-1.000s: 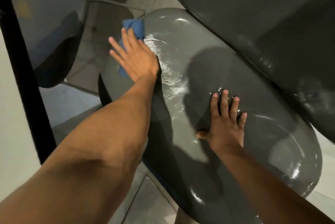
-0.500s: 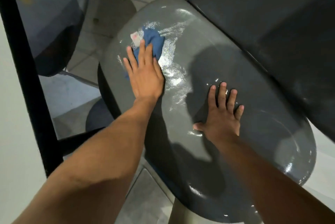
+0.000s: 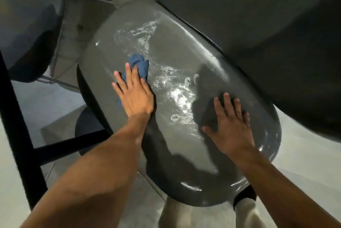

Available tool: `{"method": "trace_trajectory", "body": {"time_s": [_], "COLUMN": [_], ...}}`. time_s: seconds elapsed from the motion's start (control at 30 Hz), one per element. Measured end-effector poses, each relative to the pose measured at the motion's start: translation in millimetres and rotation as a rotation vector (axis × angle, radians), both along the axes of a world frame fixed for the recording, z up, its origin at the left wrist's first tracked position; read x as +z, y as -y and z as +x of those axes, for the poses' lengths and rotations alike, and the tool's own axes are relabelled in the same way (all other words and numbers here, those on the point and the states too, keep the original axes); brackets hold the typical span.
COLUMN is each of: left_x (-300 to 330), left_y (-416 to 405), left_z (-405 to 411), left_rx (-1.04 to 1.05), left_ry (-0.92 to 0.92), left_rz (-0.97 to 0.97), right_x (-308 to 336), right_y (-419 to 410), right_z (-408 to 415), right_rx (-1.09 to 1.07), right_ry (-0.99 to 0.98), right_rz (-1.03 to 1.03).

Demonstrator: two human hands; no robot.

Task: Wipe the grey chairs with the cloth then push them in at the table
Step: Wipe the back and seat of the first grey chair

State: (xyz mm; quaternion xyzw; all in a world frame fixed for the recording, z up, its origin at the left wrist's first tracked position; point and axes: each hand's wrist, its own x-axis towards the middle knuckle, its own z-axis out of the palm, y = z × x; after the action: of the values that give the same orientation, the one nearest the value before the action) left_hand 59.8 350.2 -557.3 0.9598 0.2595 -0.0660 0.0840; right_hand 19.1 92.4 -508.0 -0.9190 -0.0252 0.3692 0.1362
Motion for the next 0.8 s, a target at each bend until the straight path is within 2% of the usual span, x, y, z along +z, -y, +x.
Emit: {"method": "trace_trajectory", "body": {"time_s": [0.1, 0.23, 0.3, 0.37, 0.47, 0.57, 0.67, 0.73, 0.8], "left_x": [-7.8, -13.5, -10.9, -9.2, -7.8, -6.5, -10.0, -14.6, -18.9], "left_y": [72.7, 167.2, 180.2, 161.7, 105.4, 66.2, 91.2, 131.2, 173.4], "left_z": [23.3, -26.9, -62.7, -91.7, -116.1, -99.3, -60.6, -43.6, -43.0], "left_rx": [-0.199, -0.592, -0.76, -0.841, -0.748, -0.445, -0.156, -0.131, -0.266], "left_ry": [0.018, -0.011, -0.068, -0.101, -0.105, -0.086, -0.041, -0.016, -0.011], "left_rz": [-0.082, -0.098, -0.129, -0.161, -0.098, -0.064, -0.116, -0.153, -0.18], "right_x": [1.5, 2.8, 4.3, 5.4, 7.9, 10.5, 9.1, 7.6, 6.5], "right_y": [22.7, 41.7, 47.1, 52.5, 61.4, 70.1, 79.4, 84.9, 89.1], "right_z": [-19.3, -35.3, -40.5, -49.5, -65.3, -74.6, -85.7, -92.7, -98.0], "right_rx": [-0.096, -0.184, -0.206, -0.17, -0.136, -0.114, -0.112, -0.145, -0.178], "right_ry": [0.012, 0.029, 0.015, -0.001, -0.007, -0.024, -0.003, 0.016, 0.022], "right_rz": [0.009, 0.01, 0.011, -0.001, -0.01, -0.02, -0.014, 0.004, 0.016]}}
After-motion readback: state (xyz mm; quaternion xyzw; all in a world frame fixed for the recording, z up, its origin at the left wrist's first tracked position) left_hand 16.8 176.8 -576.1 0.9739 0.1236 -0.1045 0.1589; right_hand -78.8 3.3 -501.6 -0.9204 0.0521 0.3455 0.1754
